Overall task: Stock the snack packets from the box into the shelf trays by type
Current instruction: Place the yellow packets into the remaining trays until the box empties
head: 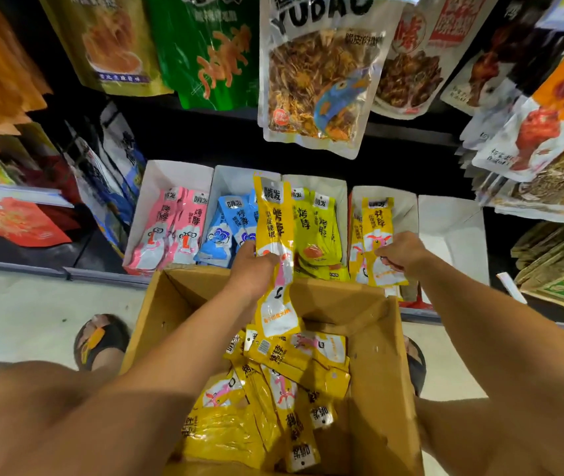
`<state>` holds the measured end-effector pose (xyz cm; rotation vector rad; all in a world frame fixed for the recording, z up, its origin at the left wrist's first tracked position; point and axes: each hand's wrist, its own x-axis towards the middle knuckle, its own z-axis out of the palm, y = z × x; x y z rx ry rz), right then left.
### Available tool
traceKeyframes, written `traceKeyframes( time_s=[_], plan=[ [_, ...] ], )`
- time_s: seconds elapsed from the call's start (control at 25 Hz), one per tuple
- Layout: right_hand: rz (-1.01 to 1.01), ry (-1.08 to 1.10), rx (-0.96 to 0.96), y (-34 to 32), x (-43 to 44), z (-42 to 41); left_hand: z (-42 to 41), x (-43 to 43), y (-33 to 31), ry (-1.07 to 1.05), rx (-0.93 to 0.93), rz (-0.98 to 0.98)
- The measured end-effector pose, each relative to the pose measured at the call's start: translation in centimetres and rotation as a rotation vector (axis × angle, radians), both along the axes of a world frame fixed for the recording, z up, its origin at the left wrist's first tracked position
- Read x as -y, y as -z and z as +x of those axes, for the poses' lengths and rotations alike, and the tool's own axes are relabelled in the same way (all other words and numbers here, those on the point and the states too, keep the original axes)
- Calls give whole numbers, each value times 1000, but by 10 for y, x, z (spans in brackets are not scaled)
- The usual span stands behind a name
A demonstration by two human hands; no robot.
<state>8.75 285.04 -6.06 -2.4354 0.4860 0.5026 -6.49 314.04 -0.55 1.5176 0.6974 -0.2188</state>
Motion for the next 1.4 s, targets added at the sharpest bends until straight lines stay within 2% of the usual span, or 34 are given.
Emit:
traceKeyframes(
  time_s=[0.2, 0.36, 0.52, 0.6, 0.88, 0.96, 1.0, 1.08, 1.2, 1.28, 1.32, 1.36, 1.4],
  plan=[
    [-25, -77, -37, 46, -12, 23, 8, -1, 11, -38, -2, -29],
    [-2, -116, -54, 57, -19, 14, 11, -3, 18, -48, -22, -48],
    [-100, -192, -32, 57, -17, 8, 8, 0, 20, -40, 2, -58],
    [-31, -210, -61, 58, -16, 6, 6, 0, 19, -21, 12, -60],
    [22, -80, 43, 52, -6, 5, 3, -2, 19, -36, 11, -97],
    [-77, -122, 19, 53, 2, 9, 2, -1, 17, -27, 17, -107],
    [-67, -64, 33, 60, 9, 11, 2, -2, 16, -20, 21, -113],
    [11, 55, -47, 67, 15, 11, 2, -3, 15, -7, 22, -121],
    [152, 167, -39, 74, 20, 7, 3, -3, 15, -6, 32, -130],
    [-10, 36, -68, 78, 23, 8, 3, -3, 16, -17, 29, -123],
    [-27, -23, -99, 81, 25, 13, 3, -3, 16, -21, 28, -119],
    [-47, -9, -88, 83, 29, 15, 3, -2, 17, -25, 25, -115],
    [29, 69, -76, 85, 30, 18, 3, -2, 17, -27, 23, -112]
  ],
)
